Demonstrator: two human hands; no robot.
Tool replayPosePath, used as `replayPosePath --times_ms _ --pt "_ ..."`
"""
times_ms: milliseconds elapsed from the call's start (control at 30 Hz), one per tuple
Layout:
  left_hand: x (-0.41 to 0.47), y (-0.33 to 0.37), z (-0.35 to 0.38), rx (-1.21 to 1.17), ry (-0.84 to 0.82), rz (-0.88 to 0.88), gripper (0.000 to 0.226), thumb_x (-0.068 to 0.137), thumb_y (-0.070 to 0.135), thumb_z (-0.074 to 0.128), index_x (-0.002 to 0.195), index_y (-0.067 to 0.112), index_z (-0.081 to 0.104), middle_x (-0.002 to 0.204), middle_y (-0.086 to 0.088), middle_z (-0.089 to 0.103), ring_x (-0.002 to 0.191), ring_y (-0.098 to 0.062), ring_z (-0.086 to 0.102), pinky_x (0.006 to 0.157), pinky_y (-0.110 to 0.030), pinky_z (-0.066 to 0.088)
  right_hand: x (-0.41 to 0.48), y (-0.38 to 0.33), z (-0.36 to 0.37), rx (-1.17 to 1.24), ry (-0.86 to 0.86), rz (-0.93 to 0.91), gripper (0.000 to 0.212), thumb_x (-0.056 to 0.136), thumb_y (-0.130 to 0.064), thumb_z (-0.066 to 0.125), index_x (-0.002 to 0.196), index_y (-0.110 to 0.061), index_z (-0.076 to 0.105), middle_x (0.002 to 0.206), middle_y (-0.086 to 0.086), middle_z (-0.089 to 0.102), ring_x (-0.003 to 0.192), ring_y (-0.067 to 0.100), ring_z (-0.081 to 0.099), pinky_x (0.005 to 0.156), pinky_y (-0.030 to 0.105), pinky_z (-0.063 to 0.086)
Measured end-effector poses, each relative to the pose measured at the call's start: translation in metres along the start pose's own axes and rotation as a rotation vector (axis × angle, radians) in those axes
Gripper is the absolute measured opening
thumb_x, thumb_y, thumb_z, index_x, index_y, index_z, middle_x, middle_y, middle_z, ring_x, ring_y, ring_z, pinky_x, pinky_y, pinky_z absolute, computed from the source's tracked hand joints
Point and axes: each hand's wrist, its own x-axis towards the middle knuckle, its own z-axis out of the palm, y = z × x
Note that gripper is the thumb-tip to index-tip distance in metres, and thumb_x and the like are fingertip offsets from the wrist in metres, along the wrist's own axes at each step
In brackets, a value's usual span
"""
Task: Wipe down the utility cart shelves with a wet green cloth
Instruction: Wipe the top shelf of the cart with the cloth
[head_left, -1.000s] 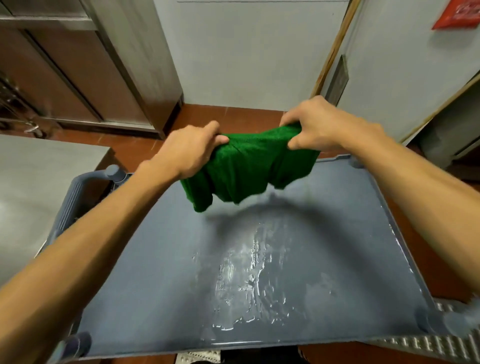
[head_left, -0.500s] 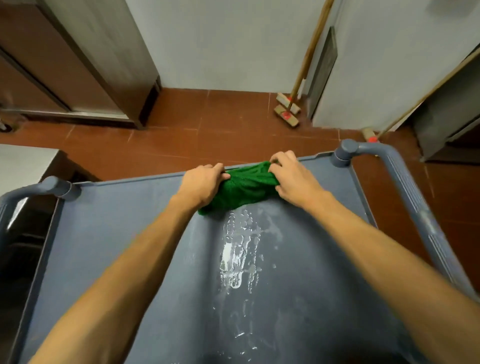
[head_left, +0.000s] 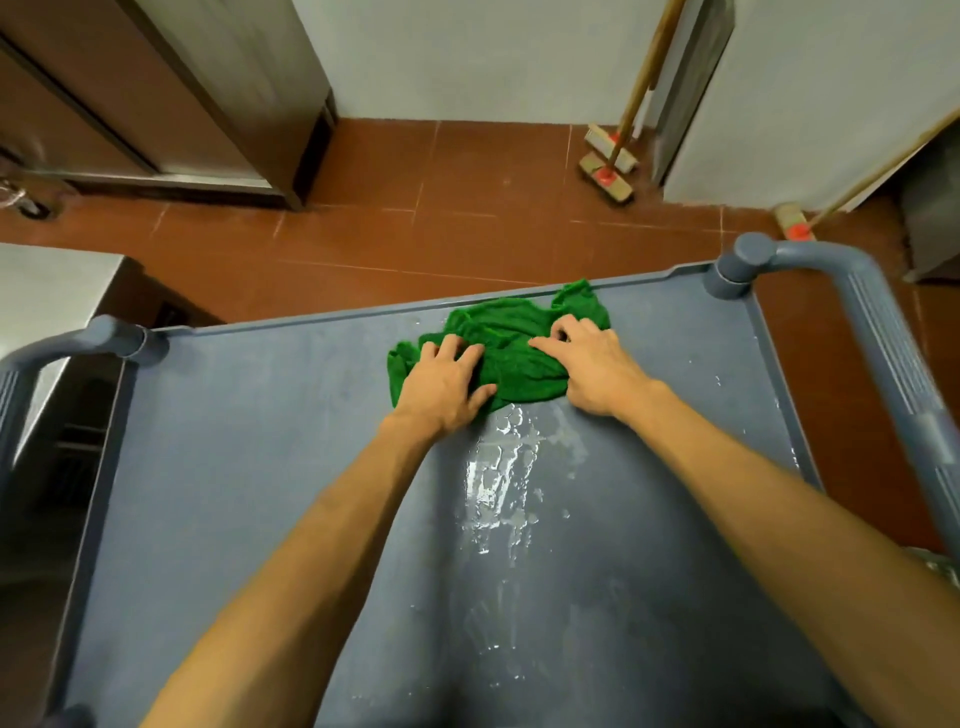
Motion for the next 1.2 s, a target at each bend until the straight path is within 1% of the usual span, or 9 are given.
replayPosePath --times_ms 133,233,367,600,900,1067,1200 --pt "-0.007 0.008 -0.001 0.014 -0.025 -0.019 0.050 0.102 0.035 0.047 0.146 0.013 0.040 0.136 -0.016 0.045 0.115 -0.039 0.043 0.096 -0.049 0.043 -0.010 -0.011 0.001 -0.010 -0.031 0.051 0.073 0.082 0.000 0.055 0.147 -0.029 0.040 0.125 0.003 0.045 0.114 0.024 0.042 0.097 0.043 0.038" --pt "-0.015 0.011 0.001 0.017 -0.041 -0.024 0.048 0.103 0.031 0.046 0.146 0.012 0.040 0.134 -0.016 0.046 0.114 -0.039 0.044 0.095 -0.050 0.044 -0.022 -0.017 0.006 -0.028 -0.045 0.071 0.073 0.083 -0.002 0.057 0.148 -0.029 0.037 0.126 0.003 0.045 0.115 0.024 0.041 0.099 0.044 0.039" --pt "-0.032 0.014 0.005 0.008 -0.065 -0.014 0.048 0.102 0.031 0.047 0.146 0.013 0.040 0.132 -0.016 0.048 0.113 -0.040 0.045 0.095 -0.048 0.043 -0.039 -0.025 0.011 -0.046 -0.072 0.084 0.072 0.084 -0.003 0.055 0.148 -0.029 0.036 0.125 0.003 0.046 0.116 0.025 0.042 0.098 0.043 0.039" --pt "-0.072 0.021 0.021 -0.013 -0.053 -0.003 0.048 0.101 0.033 0.050 0.145 0.016 0.042 0.130 -0.014 0.048 0.111 -0.039 0.047 0.094 -0.048 0.046 -0.072 -0.036 0.024 -0.061 -0.123 0.103 0.072 0.084 -0.006 0.057 0.148 -0.032 0.036 0.127 0.002 0.045 0.119 0.025 0.041 0.099 0.044 0.038" --pt "-0.124 0.029 0.050 -0.051 -0.046 -0.007 0.044 0.101 0.027 0.050 0.143 0.015 0.044 0.128 -0.014 0.050 0.106 -0.041 0.050 0.095 -0.049 0.042 -0.127 -0.060 0.047 -0.047 -0.113 0.099 0.072 0.083 -0.005 0.054 0.147 -0.033 0.038 0.127 0.002 0.047 0.119 0.025 0.042 0.096 0.041 0.037" --pt "-0.151 0.038 0.055 -0.090 -0.079 -0.023 0.045 0.100 0.029 0.051 0.143 0.017 0.045 0.128 -0.012 0.050 0.111 -0.039 0.051 0.094 -0.047 0.045 -0.153 -0.069 0.059 -0.040 -0.102 0.097 0.072 0.083 -0.004 0.054 0.147 -0.034 0.039 0.126 0.001 0.048 0.118 0.024 0.043 0.095 0.039 0.037" --pt "-0.173 0.044 0.060 -0.113 -0.098 -0.021 0.046 0.099 0.030 0.052 0.142 0.016 0.045 0.129 -0.013 0.050 0.114 -0.037 0.050 0.096 -0.048 0.045 -0.173 -0.076 0.068 -0.042 -0.102 0.092 0.072 0.084 -0.003 0.054 0.148 -0.033 0.038 0.127 0.001 0.048 0.117 0.023 0.043 0.097 0.038 0.035"
